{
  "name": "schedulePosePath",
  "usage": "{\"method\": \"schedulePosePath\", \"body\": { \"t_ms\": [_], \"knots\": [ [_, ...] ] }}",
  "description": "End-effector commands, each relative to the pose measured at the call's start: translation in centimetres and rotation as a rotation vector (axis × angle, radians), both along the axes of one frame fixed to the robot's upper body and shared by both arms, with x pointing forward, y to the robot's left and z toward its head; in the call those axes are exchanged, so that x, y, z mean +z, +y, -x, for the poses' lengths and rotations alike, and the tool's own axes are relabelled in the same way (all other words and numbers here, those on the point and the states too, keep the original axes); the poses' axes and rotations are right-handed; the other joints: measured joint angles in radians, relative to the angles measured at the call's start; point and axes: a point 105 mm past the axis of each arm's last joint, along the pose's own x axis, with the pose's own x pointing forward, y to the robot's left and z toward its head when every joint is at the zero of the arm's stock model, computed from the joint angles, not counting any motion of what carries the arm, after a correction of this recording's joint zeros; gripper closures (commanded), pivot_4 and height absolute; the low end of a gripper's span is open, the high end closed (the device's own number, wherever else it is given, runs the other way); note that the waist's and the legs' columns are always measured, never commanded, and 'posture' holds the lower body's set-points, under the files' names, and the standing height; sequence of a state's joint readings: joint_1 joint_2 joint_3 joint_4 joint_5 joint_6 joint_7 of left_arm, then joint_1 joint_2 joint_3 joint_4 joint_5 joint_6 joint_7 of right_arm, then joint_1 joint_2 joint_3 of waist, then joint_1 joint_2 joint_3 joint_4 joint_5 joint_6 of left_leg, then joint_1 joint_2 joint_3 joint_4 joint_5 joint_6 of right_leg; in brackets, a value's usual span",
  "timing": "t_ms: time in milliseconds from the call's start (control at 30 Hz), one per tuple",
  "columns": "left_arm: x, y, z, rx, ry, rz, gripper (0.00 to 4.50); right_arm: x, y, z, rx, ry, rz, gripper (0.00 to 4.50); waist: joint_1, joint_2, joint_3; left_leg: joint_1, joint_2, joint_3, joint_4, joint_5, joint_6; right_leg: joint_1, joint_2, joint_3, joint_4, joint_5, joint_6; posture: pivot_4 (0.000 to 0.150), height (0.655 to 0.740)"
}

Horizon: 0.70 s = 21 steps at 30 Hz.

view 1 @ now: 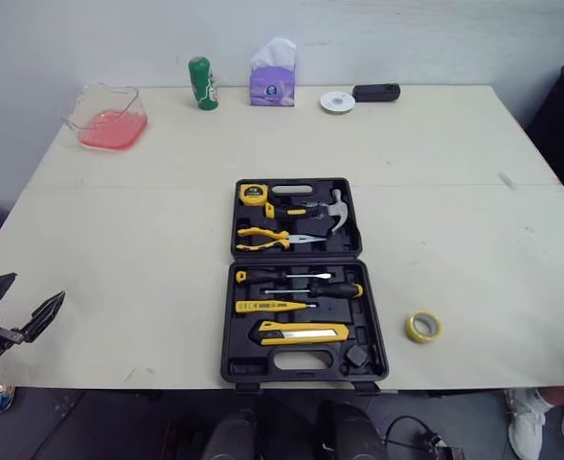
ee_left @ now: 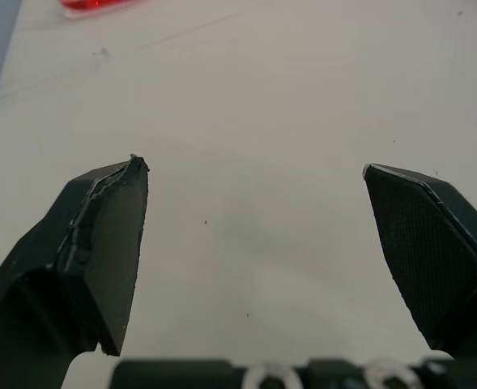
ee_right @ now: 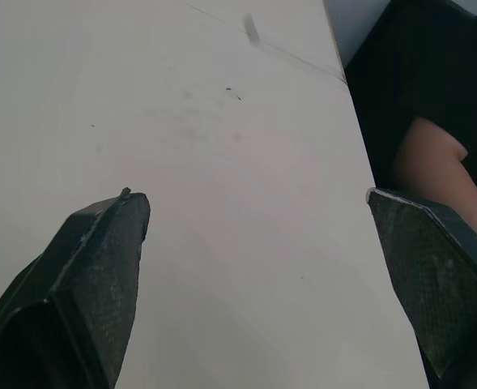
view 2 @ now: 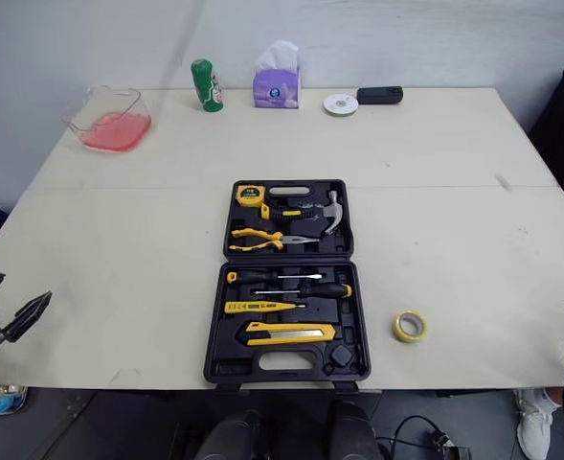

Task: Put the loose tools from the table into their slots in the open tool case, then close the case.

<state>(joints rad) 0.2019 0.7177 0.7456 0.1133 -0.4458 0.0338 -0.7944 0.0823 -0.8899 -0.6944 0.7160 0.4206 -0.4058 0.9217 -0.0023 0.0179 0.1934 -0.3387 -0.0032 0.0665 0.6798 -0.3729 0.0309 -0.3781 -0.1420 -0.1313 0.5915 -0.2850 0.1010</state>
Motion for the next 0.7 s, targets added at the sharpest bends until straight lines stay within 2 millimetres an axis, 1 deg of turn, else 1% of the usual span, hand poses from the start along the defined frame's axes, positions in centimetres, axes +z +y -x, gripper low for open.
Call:
{"method": "schedulePosePath", "body": {
  "t_ms": [33, 100, 133, 167, 233, 267, 300, 367, 400, 467, 500, 567, 600, 700],
  "knots": [
    [1.3, -2.7, -1.1, -0.106, -0.038, -0.01, 0.04, 1.8, 2.0, -1.4, 0.097, -0.031, 0.009, 0.0, 0.001, 0.0, 0.0, 0.0, 0.0, 0.0, 0.0, 0.0, 0.0, 0.0, 0.0, 0.0, 0.0, 0.0, 0.0, 0.15, 0.74],
    [1.8, -4.5, -1.7, -0.175, -0.047, -0.013, 0.04, 2.1, 2.5, -2.2, 0.088, 0.009, 0.005, 0.0, 0.002, 0.0, 0.0, 0.0, 0.0, 0.0, 0.0, 0.0, 0.0, 0.0, 0.0, 0.0, 0.0, 0.0, 0.0, 0.15, 0.74],
    [2.0, -5.1, -1.9, -0.198, -0.048, -0.016, 0.04, 2.1, 2.6, -2.5, 0.073, 0.036, 0.003, 0.0, 0.003, 0.0, 0.0, 0.0, 0.0, 0.0, 0.0, 0.0, 0.0, 0.0, 0.0, 0.0, 0.0, 0.0, 0.0, 0.15, 0.74],
    [2.3, -5.9, -2.1, -0.229, -0.05, -0.013, 0.04, 2.1, 3.2, -2.7, 0.097, 0.077, -0.01, 0.0, 0.003, 0.0, 0.0, 0.0, 0.0, 0.0, 0.0, 0.0, 0.0, 0.0, 0.0, 0.0, 0.0, 0.0, 0.0, 0.15, 0.74],
    [3.0, -8.7, -2.6, -0.355, -0.041, -0.045, 0.04, 2.8, 6.0, -3.1, 0.229, 0.11, 0.001, 0.0, 0.006, 0.0, 0.0, -0.001, 0.0, 0.0, 0.0, 0.0, 0.0, -0.001, 0.0, 0.0, 0.0, 0.0, 0.0, 0.15, 0.74],
    [3.2, -9.7, -2.7, -0.404, -0.035, -0.05, 0.04, 3.2, 7.0, -3.2, 0.269, 0.117, 0.0, 0.0, 0.006, 0.0, 0.0, -0.002, 0.0, 0.0, -0.001, 0.0, 0.0, -0.002, 0.0, 0.0, 0.0, 0.0, 0.0, 0.15, 0.74],
    [3.9, -11.4, -3.0, -0.473, -0.044, -0.043, 0.04, 3.7, 8.2, -3.3, 0.325, 0.13, 0.026, 0.0, 0.005, 0.0, 0.0, -0.003, 0.0, -0.001, -0.001, 0.0, 0.0, -0.002, 0.0, 0.0, 0.0, 0.0, 0.0, 0.15, 0.74],
    [4.7, -14.5, -3.3, -0.612, -0.041, -0.042, 0.04, 5.1, 10.1, -3.6, 0.394, 0.139, 0.036, 0.0, 0.008, 0.001, 0.001, -0.003, 0.0, 0.0, 0.0, 0.0, 0.0, -0.002, 0.0, 0.0, 0.0, 0.0, 0.0, 0.15, 0.74],
    [4.9, -15.8, -3.3, -0.674, -0.037, -0.036, 0.04, 5.3, 10.6, -3.7, 0.399, 0.189, 0.059, 0.0, 0.008, 0.002, 0.001, -0.004, 0.0, 0.0, 0.001, 0.0, 0.001, -0.002, 0.0, 0.0, 0.0, 0.0, 0.0, 0.15, 0.74],
    [5.1, -17.6, -3.2, -0.769, -0.022, -0.025, 0.04, 4.9, 10.8, -3.8, 0.348, 0.322, 0.127, 0.0, 0.011, 0.004, 0.001, -0.004, -0.001, 0.0, 0.001, 0.001, 0.002, -0.002, 0.0, 0.0, 0.0, 0.001, 0.001, 0.15, 0.74],
    [5.1, -18.1, -3.2, -0.798, -0.016, -0.024, 0.04, 4.9, 10.9, -3.9, 0.329, 0.359, 0.147, 0.0, 0.012, 0.003, 0.001, -0.004, -0.001, 0.0, 0.001, 0.002, 0.004, -0.002, 0.0, 0.0, 0.0, 0.001, 0.001, 0.15, 0.74],
    [4.8, -20.0, -2.5, -0.913, 0.023, -0.024, 0.04, 5.7, 13.0, -3.5, 0.436, 0.397, 0.115, 0.0, 0.012, 0.002, 0.001, -0.004, 0.001, 0.0, 0.001, 0.003, 0.005, -0.002, 0.003, 0.0, 0.0, 0.0, 0.0, 0.15, 0.74],
    [4.7, -20.7, -2.2, -0.956, 0.034, -0.033, 0.04, 5.9, 13.8, -3.2, 0.484, 0.426, 0.104, 0.0, 0.013, 0.002, 0.001, -0.004, 0.002, 0.0, 0.001, 0.003, 0.005, -0.002, 0.005, -0.001, -0.001, 0.0, 0.0, 0.15, 0.74],
    [5.1, -22.4, -2.0, -1.046, 0.024, -0.046, 0.04, 6.3, 15.5, -2.3, 0.583, 0.539, 0.126, 0.0, 0.021, 0.003, 0.002, -0.005, 0.003, 0.0, 0.001, 0.003, 0.004, -0.002, 0.008, -0.001, 0.0, 0.0, 0.0, 0.15, 0.74]
  ]
}}
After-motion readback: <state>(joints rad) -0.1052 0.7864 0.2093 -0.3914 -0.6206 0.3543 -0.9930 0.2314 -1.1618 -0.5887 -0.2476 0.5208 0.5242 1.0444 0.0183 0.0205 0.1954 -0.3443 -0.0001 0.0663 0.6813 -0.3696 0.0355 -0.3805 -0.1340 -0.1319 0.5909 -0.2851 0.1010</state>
